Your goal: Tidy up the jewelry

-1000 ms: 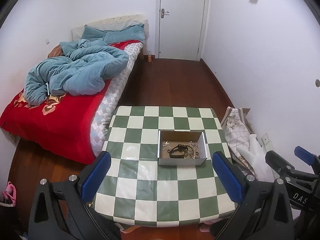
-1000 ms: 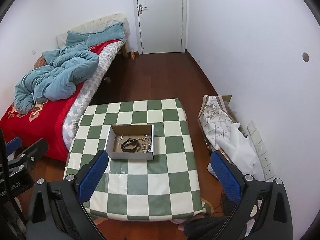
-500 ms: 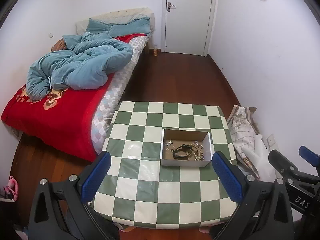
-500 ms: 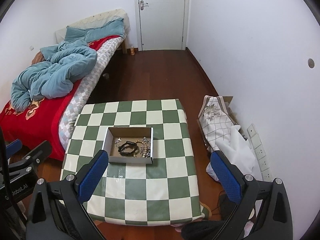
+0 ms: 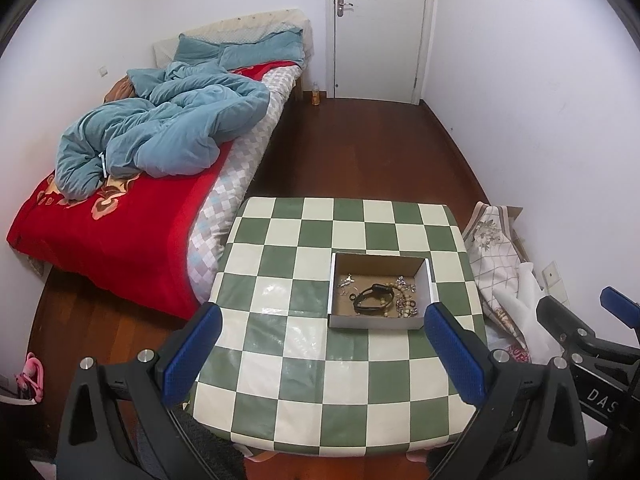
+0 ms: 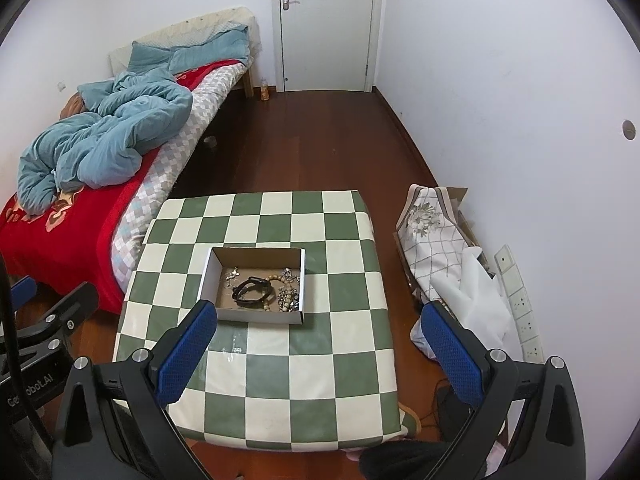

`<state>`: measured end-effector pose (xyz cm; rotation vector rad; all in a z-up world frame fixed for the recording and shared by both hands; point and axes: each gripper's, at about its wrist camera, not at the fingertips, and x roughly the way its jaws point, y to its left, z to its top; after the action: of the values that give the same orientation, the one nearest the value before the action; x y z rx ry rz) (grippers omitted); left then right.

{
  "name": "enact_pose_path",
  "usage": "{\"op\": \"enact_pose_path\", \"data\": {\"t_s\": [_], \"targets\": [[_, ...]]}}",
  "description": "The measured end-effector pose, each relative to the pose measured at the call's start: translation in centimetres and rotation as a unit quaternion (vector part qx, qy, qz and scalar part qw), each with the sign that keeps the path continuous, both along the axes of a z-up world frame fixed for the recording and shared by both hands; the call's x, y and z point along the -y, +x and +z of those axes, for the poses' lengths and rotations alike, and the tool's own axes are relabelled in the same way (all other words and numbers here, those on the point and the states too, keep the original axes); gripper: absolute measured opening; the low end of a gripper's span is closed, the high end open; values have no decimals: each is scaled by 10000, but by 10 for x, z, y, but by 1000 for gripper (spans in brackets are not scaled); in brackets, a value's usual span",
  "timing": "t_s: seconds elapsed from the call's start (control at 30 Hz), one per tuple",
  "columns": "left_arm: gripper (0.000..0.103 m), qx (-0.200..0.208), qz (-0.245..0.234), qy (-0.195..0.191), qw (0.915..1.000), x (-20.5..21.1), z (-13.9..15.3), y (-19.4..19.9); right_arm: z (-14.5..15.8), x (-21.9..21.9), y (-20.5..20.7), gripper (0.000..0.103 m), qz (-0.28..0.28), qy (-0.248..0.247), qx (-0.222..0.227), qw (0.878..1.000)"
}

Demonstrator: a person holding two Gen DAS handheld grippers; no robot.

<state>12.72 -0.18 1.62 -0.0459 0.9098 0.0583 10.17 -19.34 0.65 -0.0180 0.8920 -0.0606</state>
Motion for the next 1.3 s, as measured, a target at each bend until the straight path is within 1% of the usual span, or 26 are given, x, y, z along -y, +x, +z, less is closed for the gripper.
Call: {"op": "enact_pose_path", "data": {"t_s": [0.33,1.3], "targets": [[103,13,54,-21,10000,-6,-1,0,-2,2,2,103,18,45,-51,10000],[103,77,89,104,9999,-10,0,-1,-5,-11,-2,103,110,-3,-111,9999]]}}
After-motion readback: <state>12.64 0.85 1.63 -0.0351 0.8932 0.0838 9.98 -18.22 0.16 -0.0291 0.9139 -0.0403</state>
